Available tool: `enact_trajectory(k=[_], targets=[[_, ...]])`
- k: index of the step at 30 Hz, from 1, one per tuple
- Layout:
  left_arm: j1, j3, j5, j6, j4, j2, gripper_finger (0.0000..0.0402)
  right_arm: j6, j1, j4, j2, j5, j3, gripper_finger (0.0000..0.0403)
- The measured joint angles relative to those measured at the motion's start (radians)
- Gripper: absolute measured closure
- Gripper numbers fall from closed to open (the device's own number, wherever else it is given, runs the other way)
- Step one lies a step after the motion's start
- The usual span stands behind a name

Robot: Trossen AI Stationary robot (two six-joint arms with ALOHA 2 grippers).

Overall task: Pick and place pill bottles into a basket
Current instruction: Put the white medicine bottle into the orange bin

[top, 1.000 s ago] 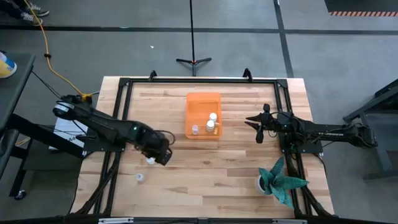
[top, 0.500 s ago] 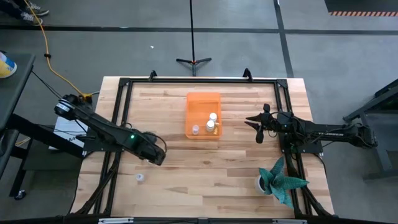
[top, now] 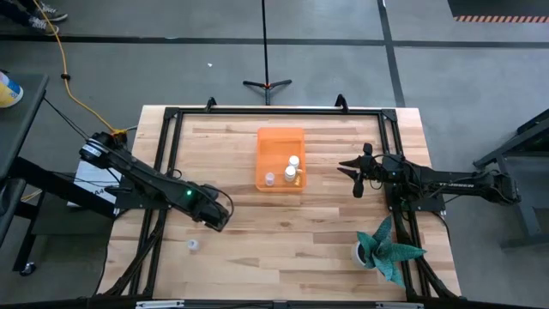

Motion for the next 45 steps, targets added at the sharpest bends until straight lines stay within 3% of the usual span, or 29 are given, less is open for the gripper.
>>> enact_trajectory(k=[18,28,31,34,40,45], targets=[[0.0,-0.127,0.054,0.009,0.147,0.0,0.0161,-0.002,0.0,0.0,0.0,-0.002,0.0,0.0324],[0.0,-0.129,0.056,0.094,0.149,-0.001,0.0228,-0.017,0.0,0.0,0.0,-0.002,0.0,0.0324],[0.0,-0.124,0.002,0.202,0.158,-0.001,0.0228,-0.022,0.0,0.0,0.0,-0.002,0.0,0.0324],[0.016,-0.091,-0.12,0.32,0.164,-0.009,0.0228,-0.027,0.0,0.0,0.0,-0.002,0.0,0.0324],[0.173,0.062,-0.309,0.688,0.242,-0.022,0.0218,-0.028,0.0,0.001,0.0,-0.003,0.0,0.0324],[0.368,0.187,-0.269,1.14,0.428,-0.017,0.0226,-0.022,0.0,0.008,0.0,-0.003,0.0,0.0324]])
